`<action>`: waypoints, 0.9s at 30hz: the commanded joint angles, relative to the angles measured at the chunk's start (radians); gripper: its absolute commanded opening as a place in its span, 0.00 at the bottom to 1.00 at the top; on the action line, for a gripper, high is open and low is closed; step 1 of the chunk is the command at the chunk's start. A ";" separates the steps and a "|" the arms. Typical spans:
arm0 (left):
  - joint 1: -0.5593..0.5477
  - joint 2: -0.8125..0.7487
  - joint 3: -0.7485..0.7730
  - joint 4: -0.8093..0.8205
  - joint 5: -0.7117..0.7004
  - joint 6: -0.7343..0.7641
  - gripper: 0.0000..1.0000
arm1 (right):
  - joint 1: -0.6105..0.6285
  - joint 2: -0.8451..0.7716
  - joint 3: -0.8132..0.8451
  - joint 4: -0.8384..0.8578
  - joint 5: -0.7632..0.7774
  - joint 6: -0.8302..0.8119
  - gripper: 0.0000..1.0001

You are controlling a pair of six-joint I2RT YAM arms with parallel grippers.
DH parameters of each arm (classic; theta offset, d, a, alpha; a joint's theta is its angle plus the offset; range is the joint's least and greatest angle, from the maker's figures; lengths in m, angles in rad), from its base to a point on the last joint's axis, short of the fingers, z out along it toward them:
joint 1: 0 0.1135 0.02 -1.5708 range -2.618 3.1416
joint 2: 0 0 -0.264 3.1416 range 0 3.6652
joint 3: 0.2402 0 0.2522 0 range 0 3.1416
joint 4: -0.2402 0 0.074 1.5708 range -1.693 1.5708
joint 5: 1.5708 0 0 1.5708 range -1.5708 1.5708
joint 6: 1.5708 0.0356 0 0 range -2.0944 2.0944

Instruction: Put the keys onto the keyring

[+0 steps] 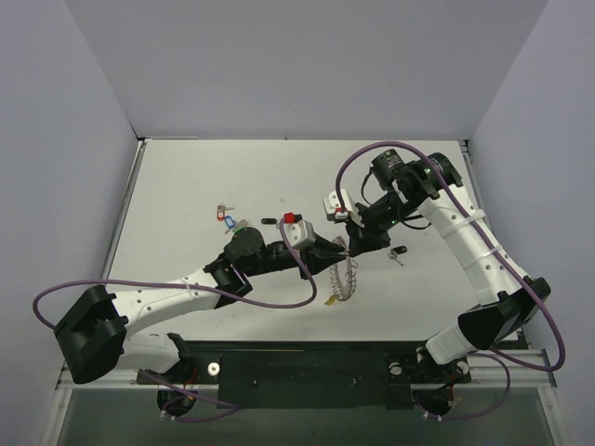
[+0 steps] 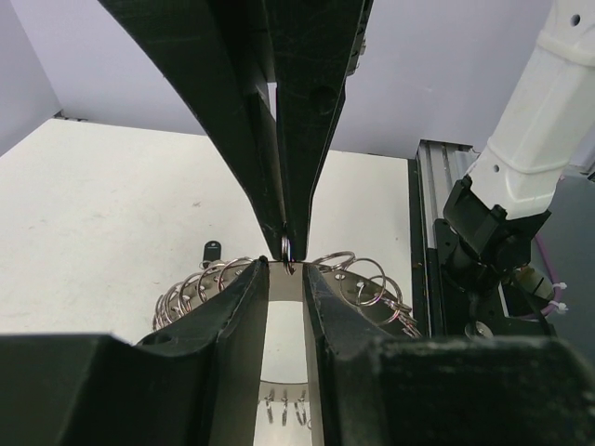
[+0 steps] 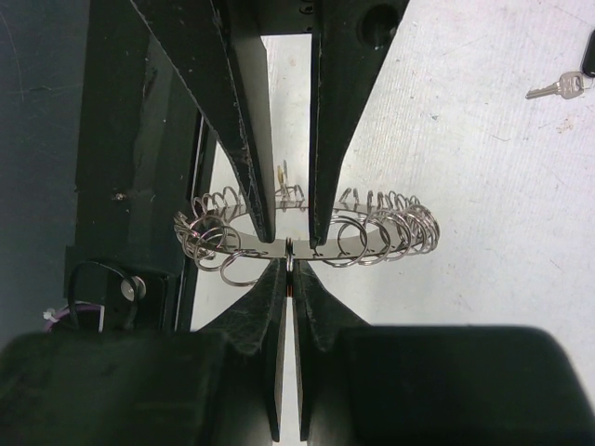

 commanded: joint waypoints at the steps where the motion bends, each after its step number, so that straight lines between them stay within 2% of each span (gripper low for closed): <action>1: -0.003 -0.011 0.056 0.071 0.026 -0.018 0.31 | -0.012 -0.037 -0.008 -0.095 -0.057 -0.024 0.00; 20: -0.012 0.028 0.082 0.034 -0.003 -0.004 0.25 | -0.010 -0.037 -0.010 -0.095 -0.074 -0.026 0.00; 26: -0.015 0.035 0.100 -0.006 0.002 0.010 0.08 | -0.012 -0.040 -0.008 -0.095 -0.074 -0.026 0.00; 27: -0.015 0.037 0.103 -0.011 0.002 0.015 0.01 | -0.012 -0.039 -0.010 -0.094 -0.074 -0.026 0.00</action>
